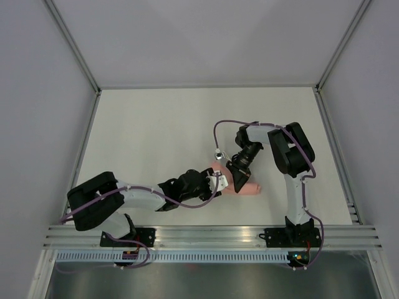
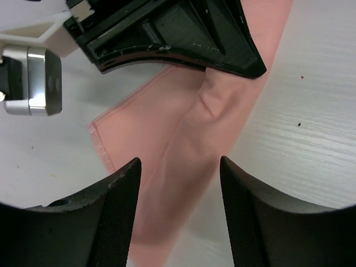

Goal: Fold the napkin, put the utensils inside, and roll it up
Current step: Roll the napkin at the center of the board.

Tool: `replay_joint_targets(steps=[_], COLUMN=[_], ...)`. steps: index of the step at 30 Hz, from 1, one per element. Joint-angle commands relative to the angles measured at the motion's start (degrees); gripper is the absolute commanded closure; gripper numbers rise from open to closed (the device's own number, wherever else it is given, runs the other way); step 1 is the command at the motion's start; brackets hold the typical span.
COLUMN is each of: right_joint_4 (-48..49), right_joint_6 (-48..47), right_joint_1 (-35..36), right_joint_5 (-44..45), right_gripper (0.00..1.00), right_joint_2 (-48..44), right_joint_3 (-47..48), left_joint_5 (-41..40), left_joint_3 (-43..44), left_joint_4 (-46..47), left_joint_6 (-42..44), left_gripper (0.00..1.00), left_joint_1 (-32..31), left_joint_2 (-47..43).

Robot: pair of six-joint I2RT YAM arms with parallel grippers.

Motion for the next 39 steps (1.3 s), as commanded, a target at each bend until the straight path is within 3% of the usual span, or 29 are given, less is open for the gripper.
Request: replay_joint_targets(steps=[1,16,20,22,23,26,31,35,39], right_joint_4=[9.9,9.3,9.5,9.9,10.0,10.3,12.0,14.1,18.1], right_joint_6=[-3.1,-1.5,-1.4,-1.1,-1.0,-0.7,1.0,3.7,7.8], right_joint_1=[-0.4,-1.3,-1.5,-1.8,-1.9,-2.5,-3.9,-6.0,-8.9], right_joint_5=[13.0,12.2,11.9,11.6,11.4,10.6,8.4,5.7,3.3], right_gripper=[1.0,0.99,1.0,0.98,0.98,0.84,0.63,0.52,0.49], right_joint_2=[4.8,6.8,6.7,6.4,6.2,4.9,-0.5,-6.1,-14.2], right_joint_3=[-0.3,2.4,2.4,2.3,2.2,1.5,0.2,-0.4,-1.8], left_joint_5=[-0.9,1.5,1.8,3.3,4.2,5.8,9.3,14.0,17.2], left_joint_3=[3.8,8.5,10.1,10.7,11.3,11.7,12.8,13.3,13.9], left_joint_4=[3.3,0.7,-2.5,-5.0,-5.6,-6.5,-9.1,-10.6,-11.7], left_joint_6=[6.9,13.1,12.7,12.0,11.5,9.4,6.2,3.7,1.0], left_gripper=[0.36,0.34,0.42,0.56,0.7,0.86,0.97,0.98,0.98], left_joint_1=[-1.7,-4.9,-4.8,-4.7,-4.6,-4.4,-3.2,-1.9,-0.8], left_joint_2=[2.8,13.4,15.0,15.7,16.3,16.8,17.3,17.5,18.1])
